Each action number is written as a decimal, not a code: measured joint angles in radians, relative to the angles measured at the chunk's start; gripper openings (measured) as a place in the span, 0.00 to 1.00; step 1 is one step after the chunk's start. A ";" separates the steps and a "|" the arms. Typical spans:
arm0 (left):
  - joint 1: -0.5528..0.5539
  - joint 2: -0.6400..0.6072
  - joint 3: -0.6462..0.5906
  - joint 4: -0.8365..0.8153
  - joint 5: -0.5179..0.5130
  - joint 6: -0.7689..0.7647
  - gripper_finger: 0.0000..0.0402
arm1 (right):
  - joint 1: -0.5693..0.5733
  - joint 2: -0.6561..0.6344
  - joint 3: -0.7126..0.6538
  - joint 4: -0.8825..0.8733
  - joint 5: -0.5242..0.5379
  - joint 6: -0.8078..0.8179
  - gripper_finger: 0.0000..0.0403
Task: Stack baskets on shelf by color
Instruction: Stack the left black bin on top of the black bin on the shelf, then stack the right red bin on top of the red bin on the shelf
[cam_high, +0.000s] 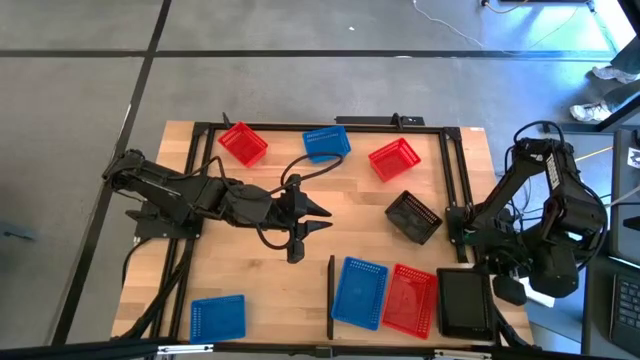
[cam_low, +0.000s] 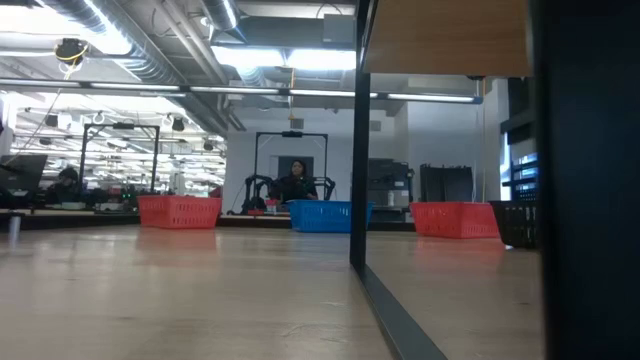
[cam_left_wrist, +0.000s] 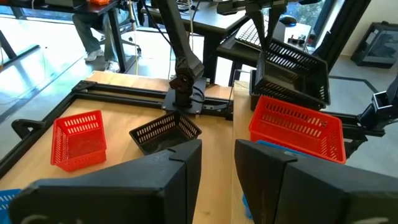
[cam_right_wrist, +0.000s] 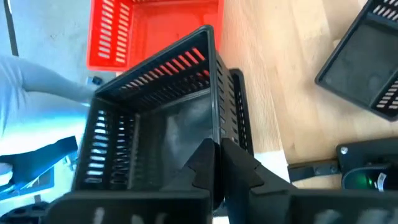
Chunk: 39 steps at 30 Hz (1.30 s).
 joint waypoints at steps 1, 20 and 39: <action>0.000 0.000 0.000 0.000 0.000 0.000 0.22 | 0.000 0.001 0.000 0.000 0.009 -0.001 0.05; 0.000 0.000 0.000 -0.001 0.000 0.000 0.22 | 0.000 0.001 0.000 0.025 0.006 -0.001 0.20; -0.032 -0.059 0.001 -0.493 0.181 -0.409 0.22 | -0.002 -0.003 0.054 0.017 0.421 -0.086 0.01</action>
